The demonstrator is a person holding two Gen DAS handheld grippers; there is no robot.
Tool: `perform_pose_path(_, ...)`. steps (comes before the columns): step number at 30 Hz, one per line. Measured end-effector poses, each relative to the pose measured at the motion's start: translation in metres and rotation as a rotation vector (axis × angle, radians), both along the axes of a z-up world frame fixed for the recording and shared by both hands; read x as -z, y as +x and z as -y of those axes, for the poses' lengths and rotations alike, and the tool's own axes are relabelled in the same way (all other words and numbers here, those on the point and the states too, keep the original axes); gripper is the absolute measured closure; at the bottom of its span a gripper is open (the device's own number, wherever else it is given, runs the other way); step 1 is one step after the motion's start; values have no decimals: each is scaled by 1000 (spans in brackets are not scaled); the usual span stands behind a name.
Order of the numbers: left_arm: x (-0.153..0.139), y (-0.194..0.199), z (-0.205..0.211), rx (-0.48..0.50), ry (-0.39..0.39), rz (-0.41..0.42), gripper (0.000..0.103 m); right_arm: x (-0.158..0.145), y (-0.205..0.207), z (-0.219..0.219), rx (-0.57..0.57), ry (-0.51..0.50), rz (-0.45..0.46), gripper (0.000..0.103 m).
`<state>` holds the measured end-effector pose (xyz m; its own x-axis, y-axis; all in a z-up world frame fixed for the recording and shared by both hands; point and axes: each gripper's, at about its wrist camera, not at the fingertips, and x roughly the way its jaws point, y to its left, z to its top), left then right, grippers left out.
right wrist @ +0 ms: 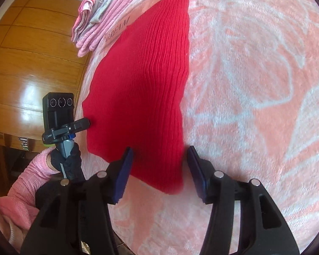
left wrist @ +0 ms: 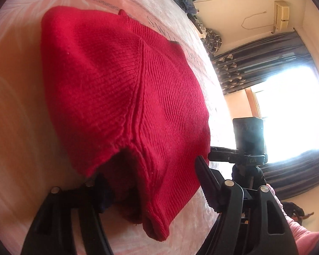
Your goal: Fold small clothes
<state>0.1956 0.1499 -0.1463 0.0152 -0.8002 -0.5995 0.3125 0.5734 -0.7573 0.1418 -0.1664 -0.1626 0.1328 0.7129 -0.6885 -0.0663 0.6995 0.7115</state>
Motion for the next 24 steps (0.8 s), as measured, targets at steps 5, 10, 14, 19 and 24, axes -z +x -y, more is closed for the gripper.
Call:
perform_pose_path(5,3,-8,-5,-6,9,-40,63,-12,-3,-21,-44,22,26,85)
perform_pose_path(10,9,-8,-23,-8,74,2,69,-11,-1,-26,-70,-65,25,85)
perform_pose_path(14,11,-12,-22,15,87,63,69,7,-9,-11,-32,-18,-6,85)
perform_pose_path(19,9,-16,-21,8,90,57,65,-9,-11,-21,-44,-84,28,76)
perform_pose_path(24,-21,-30,-21,-7,159,129,47,-42,-27,-30,-42,-218,101,51)
